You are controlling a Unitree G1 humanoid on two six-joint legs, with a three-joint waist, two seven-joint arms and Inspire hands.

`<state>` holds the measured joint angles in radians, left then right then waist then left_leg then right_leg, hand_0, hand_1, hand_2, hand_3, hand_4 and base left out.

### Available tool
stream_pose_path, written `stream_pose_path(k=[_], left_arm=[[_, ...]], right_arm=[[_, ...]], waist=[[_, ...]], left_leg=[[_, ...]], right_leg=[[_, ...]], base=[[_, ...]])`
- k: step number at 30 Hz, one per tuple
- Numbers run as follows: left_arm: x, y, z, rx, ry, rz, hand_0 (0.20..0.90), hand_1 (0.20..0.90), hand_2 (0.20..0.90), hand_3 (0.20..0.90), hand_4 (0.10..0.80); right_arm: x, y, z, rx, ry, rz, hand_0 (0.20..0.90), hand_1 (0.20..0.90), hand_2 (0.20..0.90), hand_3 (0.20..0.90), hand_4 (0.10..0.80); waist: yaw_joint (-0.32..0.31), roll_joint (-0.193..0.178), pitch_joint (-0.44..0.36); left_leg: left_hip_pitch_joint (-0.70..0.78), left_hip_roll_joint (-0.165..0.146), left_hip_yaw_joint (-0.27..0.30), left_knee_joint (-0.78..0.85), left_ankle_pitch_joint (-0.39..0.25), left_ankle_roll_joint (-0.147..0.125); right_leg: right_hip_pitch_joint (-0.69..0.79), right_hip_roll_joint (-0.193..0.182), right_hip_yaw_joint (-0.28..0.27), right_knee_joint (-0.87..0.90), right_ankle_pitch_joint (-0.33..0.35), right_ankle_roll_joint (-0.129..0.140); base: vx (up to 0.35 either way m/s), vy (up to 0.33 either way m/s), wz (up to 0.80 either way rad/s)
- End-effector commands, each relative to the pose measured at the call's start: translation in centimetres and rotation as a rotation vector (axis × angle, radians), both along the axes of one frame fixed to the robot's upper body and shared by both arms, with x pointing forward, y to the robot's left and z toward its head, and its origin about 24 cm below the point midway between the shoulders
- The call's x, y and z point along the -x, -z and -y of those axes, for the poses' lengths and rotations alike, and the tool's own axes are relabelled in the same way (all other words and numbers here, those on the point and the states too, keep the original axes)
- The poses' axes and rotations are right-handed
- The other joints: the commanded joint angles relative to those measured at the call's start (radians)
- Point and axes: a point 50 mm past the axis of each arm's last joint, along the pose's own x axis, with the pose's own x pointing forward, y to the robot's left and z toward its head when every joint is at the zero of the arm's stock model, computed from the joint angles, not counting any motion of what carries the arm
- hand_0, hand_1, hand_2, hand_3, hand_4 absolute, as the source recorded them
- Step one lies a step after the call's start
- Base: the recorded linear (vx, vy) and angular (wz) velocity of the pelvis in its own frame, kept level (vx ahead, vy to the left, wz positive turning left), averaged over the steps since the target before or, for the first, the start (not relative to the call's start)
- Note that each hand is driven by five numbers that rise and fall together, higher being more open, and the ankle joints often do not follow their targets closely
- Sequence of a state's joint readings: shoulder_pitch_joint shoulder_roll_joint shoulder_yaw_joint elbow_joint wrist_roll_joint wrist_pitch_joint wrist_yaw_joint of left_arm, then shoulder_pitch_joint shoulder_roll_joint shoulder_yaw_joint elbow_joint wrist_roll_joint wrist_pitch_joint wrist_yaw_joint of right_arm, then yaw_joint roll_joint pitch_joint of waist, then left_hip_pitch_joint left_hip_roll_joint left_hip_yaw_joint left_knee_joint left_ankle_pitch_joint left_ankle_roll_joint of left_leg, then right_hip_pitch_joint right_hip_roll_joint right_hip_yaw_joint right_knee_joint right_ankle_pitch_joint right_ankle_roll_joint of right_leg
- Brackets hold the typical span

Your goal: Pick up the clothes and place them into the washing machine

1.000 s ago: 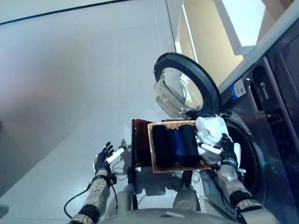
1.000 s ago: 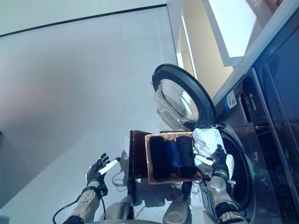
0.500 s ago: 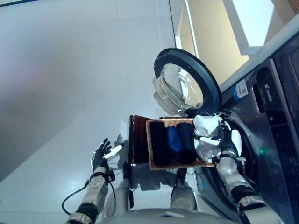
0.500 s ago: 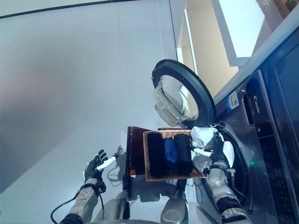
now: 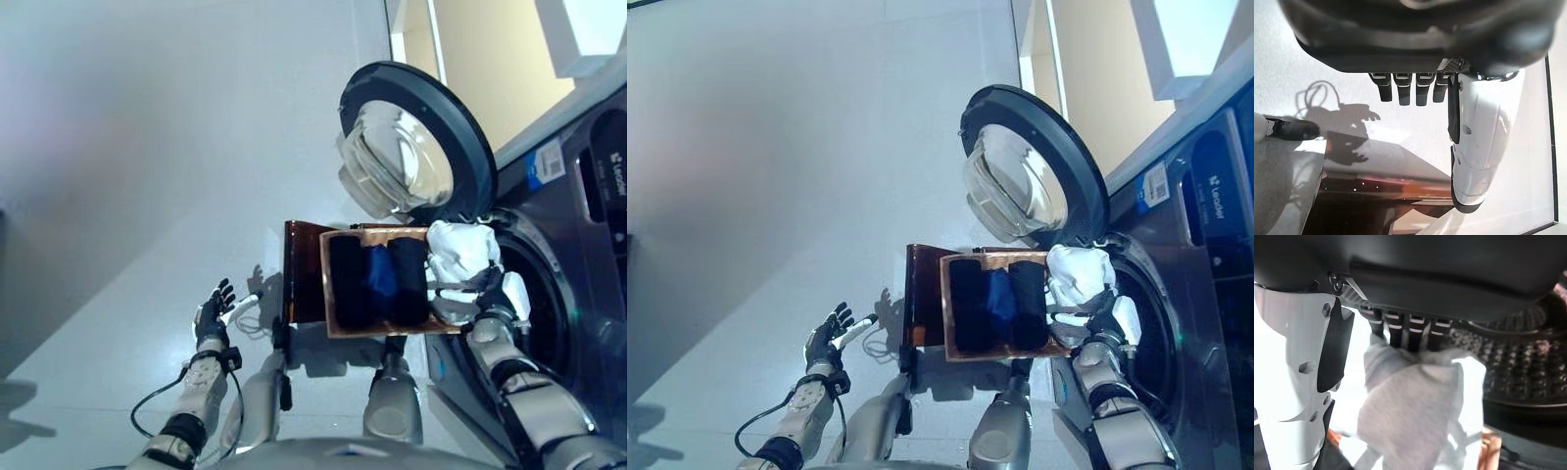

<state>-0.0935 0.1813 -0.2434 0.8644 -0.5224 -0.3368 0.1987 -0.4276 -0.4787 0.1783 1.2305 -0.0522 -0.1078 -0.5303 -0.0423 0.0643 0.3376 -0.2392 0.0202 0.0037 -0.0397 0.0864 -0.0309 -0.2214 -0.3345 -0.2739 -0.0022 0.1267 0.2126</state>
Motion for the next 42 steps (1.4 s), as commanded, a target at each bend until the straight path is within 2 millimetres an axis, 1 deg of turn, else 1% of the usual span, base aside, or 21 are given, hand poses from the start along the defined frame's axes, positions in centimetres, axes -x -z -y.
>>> stream_pose_path(k=[1,4,5,6,8,11,14,17,18,21,23,24,25,26,27,29,30,32,34,38,42], left_arm=[[-1.2,-1.7,-1.0,-0.041,-0.009,0.121,0.900,0.900,0.900,0.900,0.800],[-1.7,-2.0,-0.8,-0.036,-0.009,0.134,0.900,0.900,0.900,0.900,0.800],[-1.9,-2.1,-0.8,-0.036,-0.011,0.140,0.900,0.900,0.900,0.900,0.800],[-2.3,-2.5,-0.7,-0.038,-0.009,0.159,0.900,0.900,0.900,0.900,0.800],[-2.4,-2.7,-0.8,-0.043,-0.011,0.168,0.900,0.900,0.900,0.900,0.800],[-2.5,-3.2,-1.0,-0.040,-0.023,0.194,0.900,0.900,0.900,0.900,0.800],[-2.3,-3.0,-1.1,-0.044,-0.027,0.183,0.900,0.900,0.900,0.900,0.800],[-2.7,-3.3,-1.1,-0.054,-0.022,0.193,0.900,0.900,0.900,0.900,0.800],[-2.9,-3.4,-1.0,-0.060,-0.019,0.198,0.900,0.900,0.900,0.900,0.800],[-3.0,-3.6,-1.1,-0.063,-0.022,0.207,0.900,0.900,0.900,0.900,0.800],[-2.9,-3.5,-1.1,-0.067,-0.021,0.205,0.900,0.900,0.900,0.900,0.800],[-2.7,-3.3,-1.0,-0.069,-0.017,0.197,0.900,0.900,0.900,0.900,0.800],[-2.7,-3.3,-1.0,-0.069,-0.017,0.197,0.900,0.900,0.900,0.900,0.800],[-2.5,-3.1,-1.0,-0.067,-0.027,0.190,0.900,0.900,0.900,0.900,0.800],[-2.5,-3.1,-1.0,-0.067,-0.027,0.191,0.900,0.900,0.900,0.900,0.800],[-2.5,-3.0,-1.2,-0.073,-0.040,0.183,0.900,0.900,0.900,0.900,0.800],[-2.4,-2.9,-1.2,-0.076,-0.045,0.179,0.900,0.900,0.900,0.900,0.800],[-2.4,-2.9,-1.3,-0.076,-0.048,0.181,0.900,0.900,0.900,0.900,0.800],[-2.4,-2.9,-1.2,-0.078,-0.048,0.181,0.900,0.900,0.900,0.900,0.800],[-2.3,-2.7,-1.4,-0.082,-0.051,0.163,0.900,0.900,0.900,0.900,0.800],[-2.1,-2.2,-1.5,-0.082,-0.054,0.136,0.900,0.900,0.900,0.900,0.800]], right_arm=[[-1.3,-3.4,2.3,0.158,0.009,0.088,0.900,0.900,0.900,0.900,0.800],[-2.2,-4.3,2.1,0.169,-0.005,0.130,0.900,0.900,0.900,0.900,0.800],[-2.6,-4.7,1.8,0.171,-0.018,0.154,0.900,0.900,0.900,0.900,0.800],[-3.3,-5.5,1.2,0.177,-0.041,0.208,0.900,0.900,0.900,0.900,0.800],[-3.6,-6.1,1.0,0.183,-0.047,0.250,0.900,0.900,0.900,0.900,0.800],[-4.0,-7.1,0.3,0.185,-0.077,0.334,0.900,0.900,0.900,0.900,0.800],[-3.7,-7.1,0.3,0.208,-0.077,0.336,0.900,0.900,0.900,0.900,0.800],[-3.6,-6.7,0.5,0.263,-0.061,0.290,0.900,0.900,0.900,0.900,0.800],[-3.8,-6.7,0.5,0.294,-0.052,0.268,0.900,0.900,0.900,0.900,0.800],[-4.0,-6.7,0.5,0.280,-0.027,0.273,0.900,0.900,0.900,0.900,0.800],[-4.1,-6.4,0.2,0.266,-0.028,0.272,0.900,0.900,0.900,0.900,0.800],[-4.1,-6.2,-0.4,0.250,-0.042,0.285,0.900,0.900,0.900,0.900,0.800],[-4.1,-6.2,-0.4,0.250,-0.041,0.285,0.900,0.900,0.900,0.900,0.800],[-4.1,-6.2,-0.9,0.237,-0.054,0.307,0.900,0.900,0.900,0.900,0.800],[-4.1,-6.2,-0.9,0.236,-0.053,0.308,0.900,0.900,0.900,0.900,0.800],[-4.0,-6.6,-1.4,0.229,-0.065,0.356,0.900,0.900,0.900,0.900,0.800],[-3.8,-6.6,-1.3,0.235,-0.063,0.362,0.900,0.900,0.900,0.900,0.800],[-3.6,-6.6,-1.2,0.245,-0.061,0.365,0.900,0.900,0.900,0.900,0.800],[-3.1,-6.1,-0.8,0.267,-0.038,0.334,0.900,0.900,0.900,0.900,0.800],[-2.8,-6.0,-0.3,0.285,-0.003,0.308,0.900,0.900,0.900,0.900,0.800],[-2.3,-5.3,0.2,0.299,0.025,0.261,0.900,0.900,0.900,0.900,0.800]], waist=[[0.012,-0.042,-0.049],[0.005,-0.042,-0.033],[0.001,-0.044,-0.027],[-0.009,-0.048,-0.012],[-0.017,-0.050,-0.005],[-0.032,-0.055,-0.001],[-0.037,-0.057,-0.001],[-0.034,-0.051,0.005],[-0.034,-0.047,0.005],[-0.026,-0.038,0.005],[-0.024,-0.037,0.001],[-0.024,-0.039,-0.002],[-0.024,-0.039,-0.002],[-0.023,-0.041,-0.005],[-0.026,-0.043,-0.008],[-0.032,-0.051,-0.018],[-0.033,-0.053,-0.021],[-0.038,-0.057,-0.026],[-0.037,-0.060,-0.029],[-0.037,-0.069,-0.032],[-0.036,-0.075,-0.034]], left_leg=[[-0.009,0.046,0.006,0.150,-0.148,-0.063],[-0.034,0.044,0.009,0.194,-0.167,-0.062],[-0.045,0.044,0.009,0.214,-0.176,-0.062],[-0.079,0.044,0.007,0.272,-0.194,-0.061],[-0.112,0.045,0.004,0.321,-0.212,-0.060],[-0.156,0.050,0.002,0.379,-0.233,-0.060],[-0.183,0.052,0.001,0.407,-0.243,-0.061],[-0.219,0.056,0.000,0.446,-0.259,-0.063],[-0.230,0.050,0.001,0.435,-0.249,-0.062],[-0.232,0.055,0.005,0.428,-0.249,-0.064],[-0.221,0.049,0.008,0.398,-0.230,-0.062],[-0.206,0.047,0.009,0.374,-0.223,-0.060],[-0.205,0.046,0.009,0.372,-0.221,-0.060],[-0.181,0.046,0.013,0.354,-0.228,-0.060],[-0.182,0.041,0.012,0.346,-0.219,-0.058],[-0.156,0.039,0.018,0.318,-0.216,-0.059],[-0.145,0.039,0.019,0.315,-0.222,-0.060],[-0.143,0.033,0.019,0.304,-0.212,-0.059],[-0.134,0.029,0.020,0.295,-0.210,-0.058],[-0.129,0.023,0.020,0.301,-0.214,-0.055],[-0.125,0.018,0.021,0.307,-0.217,-0.054]], right_leg=[[-0.130,-0.061,0.075,0.122,0.061,-0.012],[-0.169,-0.061,0.093,0.170,0.041,-0.021],[-0.182,-0.060,0.101,0.187,0.034,-0.024],[-0.207,-0.060,0.112,0.226,0.015,-0.031],[-0.230,-0.061,0.118,0.261,-0.002,-0.034],[-0.266,-0.062,0.131,0.311,-0.020,-0.037],[-0.287,-0.065,0.136,0.333,-0.028,-0.038],[-0.318,-0.065,0.141,0.363,-0.037,-0.039],[-0.331,-0.070,0.142,0.355,-0.026,-0.040],[-0.332,-0.068,0.141,0.348,-0.027,-0.039],[-0.324,-0.070,0.135,0.326,-0.013,-0.038],[-0.317,-0.071,0.132,0.310,0.000,-0.034],[-0.315,-0.072,0.132,0.309,0.000,-0.034],[-0.302,-0.068,0.135,0.296,0.006,-0.030],[-0.303,-0.072,0.133,0.289,0.013,-0.030],[-0.283,-0.078,0.132,0.262,0.035,-0.021],[-0.274,-0.078,0.133,0.256,0.037,-0.019],[-0.270,-0.083,0.131,0.245,0.050,-0.016],[-0.252,-0.087,0.124,0.228,0.057,-0.014],[-0.233,-0.090,0.120,0.212,0.069,-0.011],[-0.215,-0.095,0.118,0.199,0.079,-0.011]], base=[[-0.014,0.000,-0.07],[-0.049,0.002,-0.05],[-0.079,-0.020,0.01],[-0.077,-0.020,0.04],[-0.051,-0.018,0.01],[-0.018,-0.006,0.01],[-0.009,-0.002,-0.01],[-0.033,-0.004,0.02],[-0.015,0.007,0.06],[-0.002,0.003,0.02],[0.017,0.011,0.01],[0.036,0.014,0.00],[0.058,0.020,-0.01],[0.000,0.000,0.00],[0.047,0.020,-0.01],[0.051,0.023,-0.02],[0.045,0.027,-0.05],[0.012,0.007,-0.02],[0.000,0.000,0.00],[0.001,0.003,0.01],[0.000,0.000,0.00]])
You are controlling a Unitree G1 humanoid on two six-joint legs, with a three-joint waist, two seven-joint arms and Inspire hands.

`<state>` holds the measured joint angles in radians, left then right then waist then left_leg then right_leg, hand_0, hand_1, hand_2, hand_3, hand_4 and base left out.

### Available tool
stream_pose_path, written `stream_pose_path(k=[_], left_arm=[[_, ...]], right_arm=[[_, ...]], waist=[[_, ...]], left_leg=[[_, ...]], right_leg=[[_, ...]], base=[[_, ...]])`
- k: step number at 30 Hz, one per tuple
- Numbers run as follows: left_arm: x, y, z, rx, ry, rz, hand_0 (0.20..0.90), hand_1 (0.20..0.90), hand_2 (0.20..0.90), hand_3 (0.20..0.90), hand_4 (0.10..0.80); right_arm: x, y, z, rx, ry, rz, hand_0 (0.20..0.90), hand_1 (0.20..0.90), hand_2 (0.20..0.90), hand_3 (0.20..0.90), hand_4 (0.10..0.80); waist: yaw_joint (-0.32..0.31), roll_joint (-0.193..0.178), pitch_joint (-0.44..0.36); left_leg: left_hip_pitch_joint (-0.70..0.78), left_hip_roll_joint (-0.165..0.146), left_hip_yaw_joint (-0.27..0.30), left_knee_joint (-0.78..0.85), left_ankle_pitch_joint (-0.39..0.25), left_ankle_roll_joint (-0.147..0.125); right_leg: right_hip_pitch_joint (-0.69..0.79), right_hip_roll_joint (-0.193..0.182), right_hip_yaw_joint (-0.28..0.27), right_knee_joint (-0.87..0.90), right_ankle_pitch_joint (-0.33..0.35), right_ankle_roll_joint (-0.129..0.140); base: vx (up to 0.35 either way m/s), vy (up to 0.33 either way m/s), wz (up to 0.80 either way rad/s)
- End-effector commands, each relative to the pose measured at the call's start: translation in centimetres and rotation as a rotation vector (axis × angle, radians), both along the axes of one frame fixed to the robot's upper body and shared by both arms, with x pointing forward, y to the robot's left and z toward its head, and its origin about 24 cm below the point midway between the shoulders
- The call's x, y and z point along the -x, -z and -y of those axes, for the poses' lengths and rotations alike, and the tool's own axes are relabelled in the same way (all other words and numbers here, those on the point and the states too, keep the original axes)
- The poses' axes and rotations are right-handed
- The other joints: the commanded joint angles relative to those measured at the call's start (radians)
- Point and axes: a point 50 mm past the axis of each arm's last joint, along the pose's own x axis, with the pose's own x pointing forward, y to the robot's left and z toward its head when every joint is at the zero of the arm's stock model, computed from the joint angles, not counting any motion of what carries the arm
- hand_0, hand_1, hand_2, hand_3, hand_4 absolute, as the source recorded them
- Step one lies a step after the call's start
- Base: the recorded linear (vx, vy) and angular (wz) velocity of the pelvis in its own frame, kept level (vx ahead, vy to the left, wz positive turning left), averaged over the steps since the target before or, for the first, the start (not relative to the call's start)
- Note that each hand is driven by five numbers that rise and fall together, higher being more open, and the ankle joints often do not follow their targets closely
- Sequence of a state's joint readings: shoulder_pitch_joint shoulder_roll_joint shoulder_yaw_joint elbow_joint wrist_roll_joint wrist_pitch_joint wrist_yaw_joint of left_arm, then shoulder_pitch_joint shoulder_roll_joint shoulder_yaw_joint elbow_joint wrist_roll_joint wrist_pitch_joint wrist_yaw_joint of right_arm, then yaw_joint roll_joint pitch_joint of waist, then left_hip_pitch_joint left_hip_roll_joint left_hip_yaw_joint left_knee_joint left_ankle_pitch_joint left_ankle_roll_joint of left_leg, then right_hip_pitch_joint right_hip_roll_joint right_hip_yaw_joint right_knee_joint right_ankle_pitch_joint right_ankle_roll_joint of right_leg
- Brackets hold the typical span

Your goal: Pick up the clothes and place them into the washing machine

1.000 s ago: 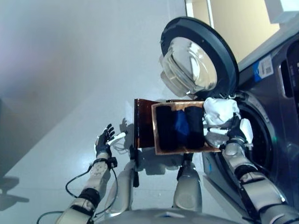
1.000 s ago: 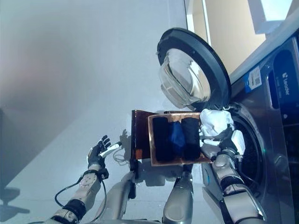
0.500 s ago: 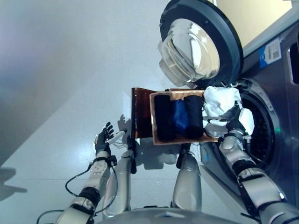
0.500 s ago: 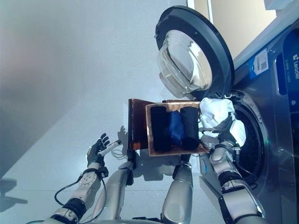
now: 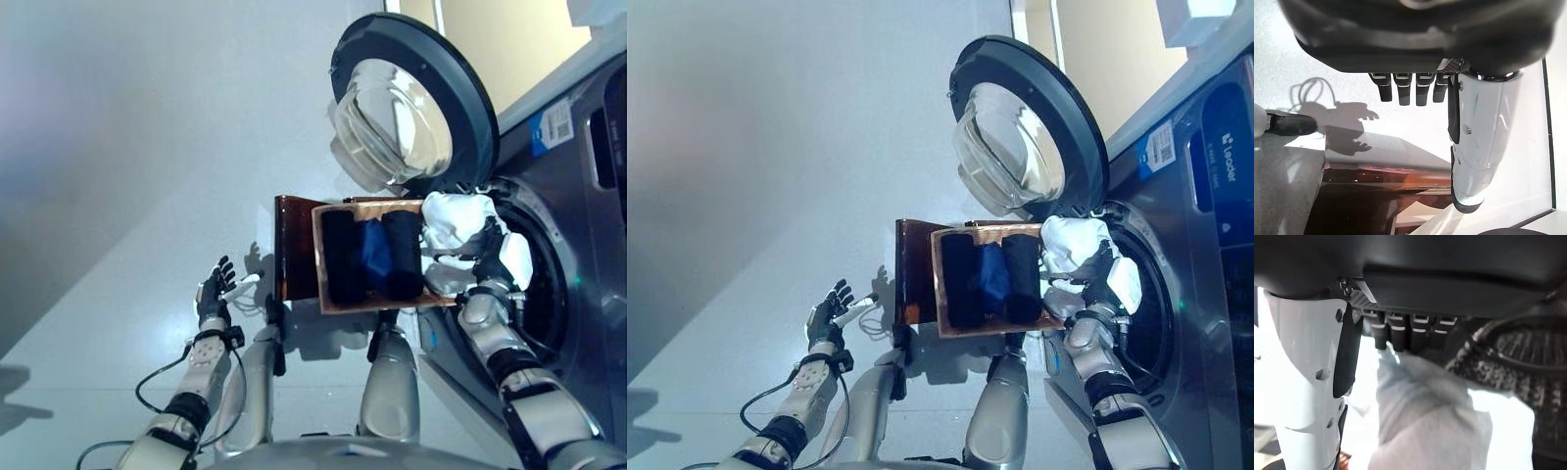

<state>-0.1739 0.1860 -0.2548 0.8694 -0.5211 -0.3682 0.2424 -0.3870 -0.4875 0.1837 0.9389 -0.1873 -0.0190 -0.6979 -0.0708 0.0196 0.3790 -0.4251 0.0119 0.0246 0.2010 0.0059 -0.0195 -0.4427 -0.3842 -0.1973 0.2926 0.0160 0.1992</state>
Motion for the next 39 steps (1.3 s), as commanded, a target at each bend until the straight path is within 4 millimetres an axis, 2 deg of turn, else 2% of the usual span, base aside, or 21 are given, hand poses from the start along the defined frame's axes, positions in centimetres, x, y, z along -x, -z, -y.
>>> stream_pose_path(k=[1,9,18,23,31,36,39], left_arm=[[0.7,-0.3,-1.8,-0.055,-0.047,0.035,0.900,0.900,0.900,0.900,0.800],[-0.1,-1.0,-1.8,-0.076,-0.020,0.069,0.900,0.900,0.900,0.900,0.800],[0.1,-1.0,-1.7,-0.066,0.005,0.068,0.900,0.900,0.900,0.900,0.800],[0.0,-1.4,-1.7,-0.073,0.023,0.086,0.900,0.900,0.900,0.900,0.800],[-0.2,-1.9,-1.6,-0.074,0.030,0.114,0.900,0.900,0.900,0.900,0.800],[-0.4,-2.5,-1.4,-0.067,0.037,0.149,0.900,0.900,0.900,0.900,0.800],[-0.4,-2.6,-1.4,-0.068,0.046,0.155,0.900,0.900,0.900,0.900,0.800]], right_arm=[[0.0,-1.8,1.9,0.092,0.088,0.078,0.900,0.900,0.900,0.900,0.800],[-0.3,-2.0,3.0,0.110,0.121,0.032,0.900,0.900,0.900,0.900,0.800],[-0.3,-1.8,4.6,0.073,0.218,-0.055,0.900,0.900,0.900,0.900,0.800],[-0.1,-2.1,5.4,0.069,0.256,-0.074,0.900,0.900,0.900,0.900,0.800],[-0.2,-2.4,5.5,0.081,0.252,-0.058,0.900,0.900,0.900,0.900,0.800],[-0.6,-3.1,5.7,0.002,0.263,0.006,0.900,0.900,0.900,0.900,0.800],[-0.3,-3.5,6.6,-0.009,0.296,0.012,0.900,0.900,0.900,0.900,0.800]], waist=[[-0.008,-0.032,-0.077],[0.002,-0.037,-0.063],[0.029,-0.011,-0.046],[0.037,0.000,-0.045],[0.036,0.004,-0.045],[0.040,0.011,-0.044],[0.045,0.015,-0.047]], left_leg=[[0.064,0.026,0.001,0.065,-0.137,-0.065],[0.010,0.015,-0.003,0.138,-0.159,-0.056],[-0.053,0.023,-0.006,0.230,-0.191,-0.058],[-0.076,0.022,-0.006,0.238,-0.191,-0.058],[-0.093,0.024,-0.002,0.235,-0.183,-0.056],[-0.123,0.017,-0.005,0.254,-0.188,-0.053],[-0.131,0.015,-0.002,0.254,-0.187,-0.051]], right_leg=[[0.009,-0.046,0.042,-0.101,0.193,0.003],[-0.030,-0.054,0.053,-0.060,0.180,-0.003],[-0.081,-0.048,0.064,0.021,0.132,-0.019],[-0.107,-0.049,0.073,0.033,0.130,-0.020],[-0.135,-0.046,0.080,0.039,0.134,-0.021],[-0.159,-0.050,0.080,0.055,0.126,-0.024],[-0.165,-0.053,0.080,0.054,0.132,-0.022]], base=[[0.000,0.000,0.00],[-0.036,0.005,0.03],[-0.022,0.006,0.04],[-0.011,0.004,-0.03],[-0.005,0.001,0.01],[0.000,0.000,0.00],[0.000,0.000,0.00]])
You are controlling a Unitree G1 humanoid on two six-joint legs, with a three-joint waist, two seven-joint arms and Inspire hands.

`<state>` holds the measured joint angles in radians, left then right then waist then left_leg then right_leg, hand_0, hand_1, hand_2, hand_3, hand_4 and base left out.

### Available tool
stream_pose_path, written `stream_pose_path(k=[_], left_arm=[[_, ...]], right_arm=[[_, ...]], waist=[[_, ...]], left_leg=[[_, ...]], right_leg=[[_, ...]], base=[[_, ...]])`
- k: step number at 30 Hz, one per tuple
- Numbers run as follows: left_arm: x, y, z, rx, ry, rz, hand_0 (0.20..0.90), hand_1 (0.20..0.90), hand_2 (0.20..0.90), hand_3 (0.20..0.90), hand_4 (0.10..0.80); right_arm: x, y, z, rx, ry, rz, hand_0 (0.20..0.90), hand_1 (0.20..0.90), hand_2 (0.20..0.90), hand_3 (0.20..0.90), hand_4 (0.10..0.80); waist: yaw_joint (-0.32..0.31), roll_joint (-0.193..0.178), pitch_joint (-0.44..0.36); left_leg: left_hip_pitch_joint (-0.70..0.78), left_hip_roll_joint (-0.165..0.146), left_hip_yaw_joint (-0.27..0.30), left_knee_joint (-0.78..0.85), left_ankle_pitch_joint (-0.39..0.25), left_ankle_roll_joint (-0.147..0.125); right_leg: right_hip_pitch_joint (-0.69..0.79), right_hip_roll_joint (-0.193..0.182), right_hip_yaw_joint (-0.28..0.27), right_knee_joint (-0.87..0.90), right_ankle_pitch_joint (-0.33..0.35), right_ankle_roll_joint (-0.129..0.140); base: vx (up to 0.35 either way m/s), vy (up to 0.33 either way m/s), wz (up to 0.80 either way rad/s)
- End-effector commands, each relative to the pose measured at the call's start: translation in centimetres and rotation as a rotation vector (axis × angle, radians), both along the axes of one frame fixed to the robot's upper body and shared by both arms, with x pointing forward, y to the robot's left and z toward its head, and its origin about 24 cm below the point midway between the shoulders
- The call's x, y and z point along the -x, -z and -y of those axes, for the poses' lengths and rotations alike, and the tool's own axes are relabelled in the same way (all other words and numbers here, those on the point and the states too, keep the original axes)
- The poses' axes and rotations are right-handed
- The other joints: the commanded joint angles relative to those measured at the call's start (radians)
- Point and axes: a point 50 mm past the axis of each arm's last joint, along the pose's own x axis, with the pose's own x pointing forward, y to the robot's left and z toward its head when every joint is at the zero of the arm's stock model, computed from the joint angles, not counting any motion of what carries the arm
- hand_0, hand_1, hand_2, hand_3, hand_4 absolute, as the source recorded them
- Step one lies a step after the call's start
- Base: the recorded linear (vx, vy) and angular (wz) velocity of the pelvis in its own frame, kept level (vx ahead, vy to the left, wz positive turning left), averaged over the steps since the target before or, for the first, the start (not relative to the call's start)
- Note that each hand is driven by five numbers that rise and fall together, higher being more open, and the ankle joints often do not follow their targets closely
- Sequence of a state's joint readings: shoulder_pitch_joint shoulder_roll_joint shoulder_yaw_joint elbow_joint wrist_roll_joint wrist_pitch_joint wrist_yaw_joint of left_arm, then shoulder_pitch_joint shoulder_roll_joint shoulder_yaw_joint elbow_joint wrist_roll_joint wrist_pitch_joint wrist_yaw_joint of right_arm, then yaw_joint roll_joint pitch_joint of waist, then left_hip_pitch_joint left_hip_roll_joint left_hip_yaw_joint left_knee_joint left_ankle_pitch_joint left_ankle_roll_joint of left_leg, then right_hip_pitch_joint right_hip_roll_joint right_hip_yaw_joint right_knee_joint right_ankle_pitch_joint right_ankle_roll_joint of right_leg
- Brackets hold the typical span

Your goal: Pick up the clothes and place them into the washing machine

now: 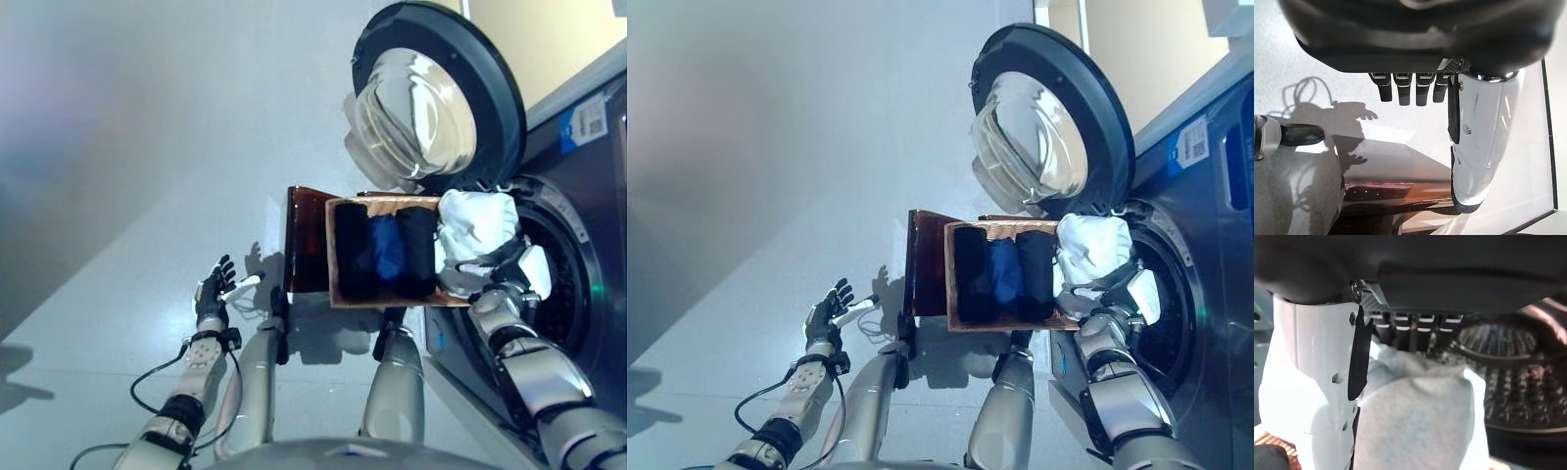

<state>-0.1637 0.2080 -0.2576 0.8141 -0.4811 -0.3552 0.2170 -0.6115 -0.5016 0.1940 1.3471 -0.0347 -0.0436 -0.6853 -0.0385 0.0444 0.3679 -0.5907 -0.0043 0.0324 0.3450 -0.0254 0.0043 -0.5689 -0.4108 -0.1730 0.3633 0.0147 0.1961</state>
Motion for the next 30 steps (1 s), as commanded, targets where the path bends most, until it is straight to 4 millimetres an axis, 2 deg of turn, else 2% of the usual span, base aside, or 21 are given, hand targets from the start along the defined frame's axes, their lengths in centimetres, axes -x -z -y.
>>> stream_pose_path(k=[1,4,8,12,14,18,26,30], left_arm=[[0.1,-1.9,-1.4,-0.035,-0.012,0.127,0.900,0.900,0.900,0.900,0.800],[0.3,-2.3,-1.3,-0.025,0.016,0.151,0.900,0.900,0.900,0.900,0.800],[0.6,-2.5,-1.4,-0.027,0.033,0.165,0.900,0.900,0.900,0.900,0.800],[0.3,-2.6,-1.6,-0.038,0.033,0.167,0.900,0.900,0.900,0.900,0.800],[-0.2,-2.9,-1.4,-0.036,0.028,0.177,0.900,0.900,0.900,0.900,0.800],[-0.4,-2.9,-1.7,-0.025,0.000,0.179,0.900,0.900,0.900,0.900,0.800],[0.2,-2.7,-2.3,-0.019,-0.018,0.170,0.900,0.900,0.900,0.900,0.800],[0.1,-3.4,-2.4,-0.025,-0.008,0.202,0.900,0.900,0.900,0.900,0.800]], right_arm=[[0.4,-3.7,4.2,0.094,0.097,0.085,0.900,0.900,0.900,0.900,0.800],[1.3,-4.1,5.7,0.098,0.159,0.067,0.900,0.900,0.900,0.900,0.800],[1.3,-4.5,6.0,0.098,0.166,0.066,0.900,0.900,0.900,0.900,0.800],[0.7,-4.5,5.5,0.081,0.136,0.082,0.900,0.900,0.900,0.900,0.800],[-0.5,-4.4,4.1,0.011,0.070,0.137,0.900,0.900,0.900,0.900,0.800],[-1.0,-3.7,2.7,-0.057,0.015,0.175,0.900,0.900,0.900,0.900,0.800],[-0.4,-2.3,2.4,-0.137,0.035,0.175,0.900,0.900,0.900,0.900,0.800],[0.1,-1.9,2.6,-0.161,0.055,0.159,0.900,0.900,0.900,0.900,0.800]], waist=[[0.015,-0.008,-0.038],[0.031,0.006,-0.045],[0.041,0.014,-0.047],[0.039,0.014,-0.045],[0.034,0.010,-0.042],[0.024,0.004,-0.043],[0.031,0.011,-0.044],[0.040,0.019,-0.044]], left_leg=[[0.031,0.031,-0.011,0.111,-0.156,-0.074],[0.023,0.027,-0.013,0.114,-0.155,-0.073],[0.011,0.025,-0.014,0.130,-0.161,-0.069],[-0.008,0.025,-0.020,0.162,-0.171,-0.066],[-0.032,0.027,-0.022,0.192,-0.178,-0.064],[-0.055,0.032,-0.023,0.217,-0.186,-0.063],[-0.085,0.036,-0.030,0.246,-0.190,-0.063],[-0.122,0.034,-0.041,0.286,-0.199,-0.061]], right_leg=[[-0.041,-0.028,0.058,-0.015,0.135,-0.018],[-0.048,-0.034,0.054,-0.004,0.128,-0.017],[-0.063,-0.037,0.058,0.020,0.119,-0.018],[-0.085,-0.032,0.073,0.051,0.101,-0.026],[-0.104,-0.025,0.078,0.075,0.085,-0.034],[-0.130,-0.020,0.083,0.102,0.072,-0.039],[-0.155,-0.021,0.083,0.138,0.053,-0.040],[-0.186,-0.024,0.091,0.183,0.032,-0.046]], base=[[0.000,0.000,0.00],[0.006,0.005,0.04],[-0.006,0.009,0.05],[-0.021,-0.011,0.04],[-0.014,-0.015,0.02],[-0.007,-0.011,0.03],[-0.003,-0.003,-0.01],[-0.025,-0.015,0.08]])
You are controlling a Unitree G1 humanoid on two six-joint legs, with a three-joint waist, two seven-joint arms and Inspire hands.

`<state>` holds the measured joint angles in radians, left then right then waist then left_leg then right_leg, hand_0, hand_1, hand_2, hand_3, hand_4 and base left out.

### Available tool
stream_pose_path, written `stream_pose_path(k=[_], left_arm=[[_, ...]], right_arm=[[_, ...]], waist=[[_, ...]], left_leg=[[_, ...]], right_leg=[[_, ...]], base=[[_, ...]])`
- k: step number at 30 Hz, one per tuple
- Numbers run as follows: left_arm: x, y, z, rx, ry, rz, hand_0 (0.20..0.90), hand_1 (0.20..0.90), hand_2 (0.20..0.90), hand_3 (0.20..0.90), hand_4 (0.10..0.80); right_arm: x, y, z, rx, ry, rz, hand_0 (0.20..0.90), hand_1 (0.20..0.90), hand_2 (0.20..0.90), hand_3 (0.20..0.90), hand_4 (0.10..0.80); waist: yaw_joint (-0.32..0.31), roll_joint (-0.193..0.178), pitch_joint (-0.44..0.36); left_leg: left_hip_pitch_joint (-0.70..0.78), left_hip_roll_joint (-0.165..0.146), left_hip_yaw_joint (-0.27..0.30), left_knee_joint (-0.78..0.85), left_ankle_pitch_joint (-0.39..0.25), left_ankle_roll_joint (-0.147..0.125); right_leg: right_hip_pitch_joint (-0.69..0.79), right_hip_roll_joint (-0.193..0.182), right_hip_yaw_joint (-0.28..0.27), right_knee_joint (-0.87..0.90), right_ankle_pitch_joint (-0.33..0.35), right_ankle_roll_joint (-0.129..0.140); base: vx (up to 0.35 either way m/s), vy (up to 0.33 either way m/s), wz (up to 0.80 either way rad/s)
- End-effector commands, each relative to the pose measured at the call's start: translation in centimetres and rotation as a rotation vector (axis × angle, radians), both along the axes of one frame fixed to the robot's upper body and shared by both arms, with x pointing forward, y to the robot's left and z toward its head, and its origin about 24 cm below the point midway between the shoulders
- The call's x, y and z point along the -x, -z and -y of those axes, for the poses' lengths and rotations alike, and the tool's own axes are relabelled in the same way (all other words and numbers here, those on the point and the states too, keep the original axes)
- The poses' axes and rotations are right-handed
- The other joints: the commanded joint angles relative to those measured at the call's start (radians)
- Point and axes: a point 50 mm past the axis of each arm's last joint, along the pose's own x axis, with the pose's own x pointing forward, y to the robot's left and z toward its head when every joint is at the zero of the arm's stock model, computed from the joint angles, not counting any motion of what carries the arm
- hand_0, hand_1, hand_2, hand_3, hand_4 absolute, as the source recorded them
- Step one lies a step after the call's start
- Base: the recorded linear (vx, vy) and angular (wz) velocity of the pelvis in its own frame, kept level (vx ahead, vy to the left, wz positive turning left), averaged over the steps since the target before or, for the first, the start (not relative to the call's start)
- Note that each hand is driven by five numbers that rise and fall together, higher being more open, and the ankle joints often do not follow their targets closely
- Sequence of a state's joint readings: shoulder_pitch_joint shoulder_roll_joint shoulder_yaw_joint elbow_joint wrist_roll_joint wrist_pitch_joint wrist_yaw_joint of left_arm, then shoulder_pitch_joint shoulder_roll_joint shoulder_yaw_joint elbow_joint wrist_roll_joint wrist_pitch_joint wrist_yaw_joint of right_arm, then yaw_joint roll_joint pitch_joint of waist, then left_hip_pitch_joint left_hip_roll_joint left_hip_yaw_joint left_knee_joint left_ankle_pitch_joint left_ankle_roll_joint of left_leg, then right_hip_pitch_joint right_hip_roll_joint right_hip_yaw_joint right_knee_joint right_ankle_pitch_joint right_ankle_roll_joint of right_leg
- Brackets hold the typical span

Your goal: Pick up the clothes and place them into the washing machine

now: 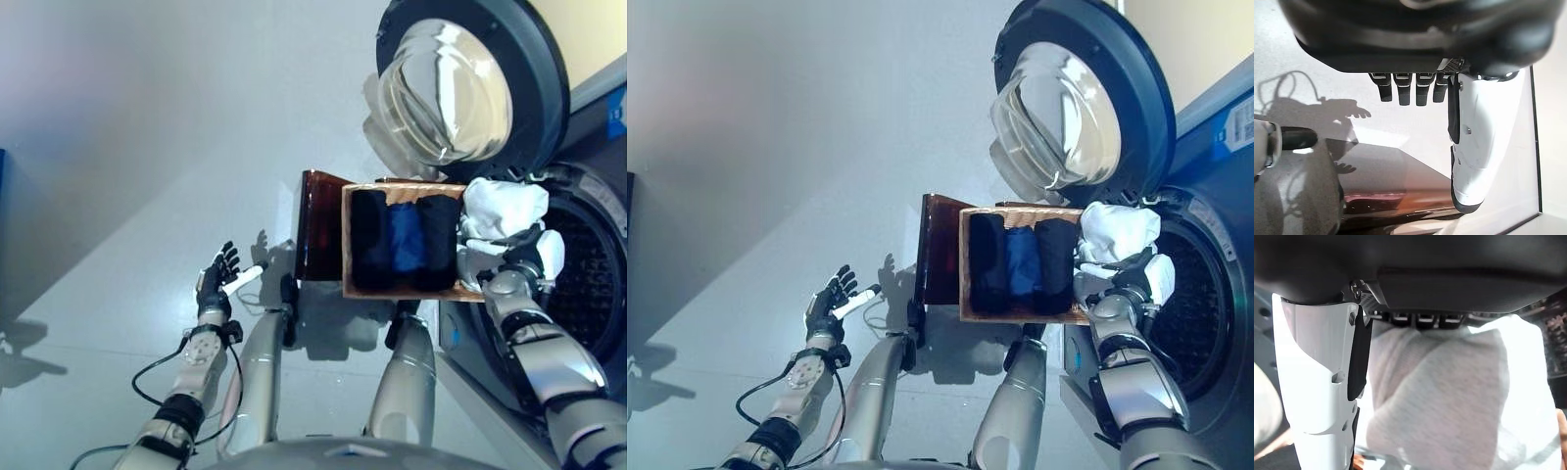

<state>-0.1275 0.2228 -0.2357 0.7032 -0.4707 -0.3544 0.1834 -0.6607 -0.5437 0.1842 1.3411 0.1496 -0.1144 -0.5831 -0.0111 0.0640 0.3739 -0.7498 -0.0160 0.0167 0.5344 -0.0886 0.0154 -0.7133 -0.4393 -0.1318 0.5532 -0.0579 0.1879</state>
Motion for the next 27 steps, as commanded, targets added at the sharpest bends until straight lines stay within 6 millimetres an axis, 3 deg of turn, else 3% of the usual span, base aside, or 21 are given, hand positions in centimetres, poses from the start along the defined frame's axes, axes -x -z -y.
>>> stream_pose_path(k=[1,6,7,8,9,11,27], left_arm=[[0.4,-2.2,-2.5,-0.040,-0.043,0.131,0.900,0.900,0.900,0.900,0.800],[0.5,-2.7,-2.2,-0.033,-0.018,0.159,0.900,0.900,0.900,0.900,0.800],[0.5,-2.7,-2.3,-0.033,-0.017,0.159,0.900,0.900,0.900,0.900,0.800],[0.5,-2.7,-2.2,-0.030,-0.015,0.162,0.900,0.900,0.900,0.900,0.800],[0.5,-2.8,-2.1,-0.028,-0.009,0.167,0.900,0.900,0.900,0.900,0.800],[0.5,-2.8,-2.1,-0.028,-0.008,0.168,0.900,0.900,0.900,0.900,0.800],[0.6,-2.7,-2.4,-0.029,-0.022,0.164,0.900,0.900,0.900,0.900,0.800]], right_arm=[[1.5,0.3,1.7,0.003,0.046,-0.001,0.900,0.900,0.900,0.900,0.800],[1.3,0.5,1.3,0.004,0.021,-0.016,0.900,0.900,0.900,0.900,0.800],[1.2,0.4,1.3,0.005,0.016,-0.013,0.776,0.776,0.776,0.776,0.712],[1.2,0.4,1.2,0.005,0.011,-0.016,0.502,0.502,0.502,0.502,0.516],[1.1,0.4,1.2,0.005,0.007,-0.017,0.362,0.362,0.362,0.362,0.416],[0.9,0.3,0.9,0.010,-0.009,-0.014,0.200,0.200,0.200,0.200,0.300],[1.8,1.1,1.1,-0.007,0.012,-0.006,0.200,0.200,0.200,0.200,0.300]], waist=[[0.015,0.001,-0.050],[0.024,0.009,-0.049],[0.025,0.010,-0.050],[0.026,0.011,-0.050],[0.027,0.012,-0.050],[0.027,0.011,-0.051],[0.020,0.004,-0.061]], left_leg=[[0.027,0.045,-0.025,0.108,-0.139,-0.071],[-0.005,0.052,-0.028,0.134,-0.143,-0.067],[-0.009,0.052,-0.028,0.136,-0.143,-0.066],[-0.011,0.053,-0.028,0.137,-0.142,-0.066],[-0.013,0.053,-0.028,0.137,-0.142,-0.066],[-0.019,0.053,-0.029,0.138,-0.142,-0.065],[-0.007,0.049,-0.028,0.090,-0.123,-0.066]], right_leg=[[-0.048,0.005,0.051,0.003,0.099,-0.040],[-0.088,0.013,0.059,0.043,0.080,-0.047],[-0.092,0.014,0.059,0.047,0.079,-0.047],[-0.096,0.014,0.061,0.048,0.078,-0.048],[-0.101,0.015,0.063,0.051,0.077,-0.049],[-0.107,0.016,0.064,0.054,0.077,-0.050],[-0.103,0.013,0.063,0.025,0.092,-0.046]], base=[[-0.023,-0.014,0.08],[-0.008,-0.004,0.04],[0.000,0.000,0.00],[0.000,0.000,0.00],[0.000,0.000,0.00],[0.000,0.000,0.00],[0.005,-0.001,0.00]])
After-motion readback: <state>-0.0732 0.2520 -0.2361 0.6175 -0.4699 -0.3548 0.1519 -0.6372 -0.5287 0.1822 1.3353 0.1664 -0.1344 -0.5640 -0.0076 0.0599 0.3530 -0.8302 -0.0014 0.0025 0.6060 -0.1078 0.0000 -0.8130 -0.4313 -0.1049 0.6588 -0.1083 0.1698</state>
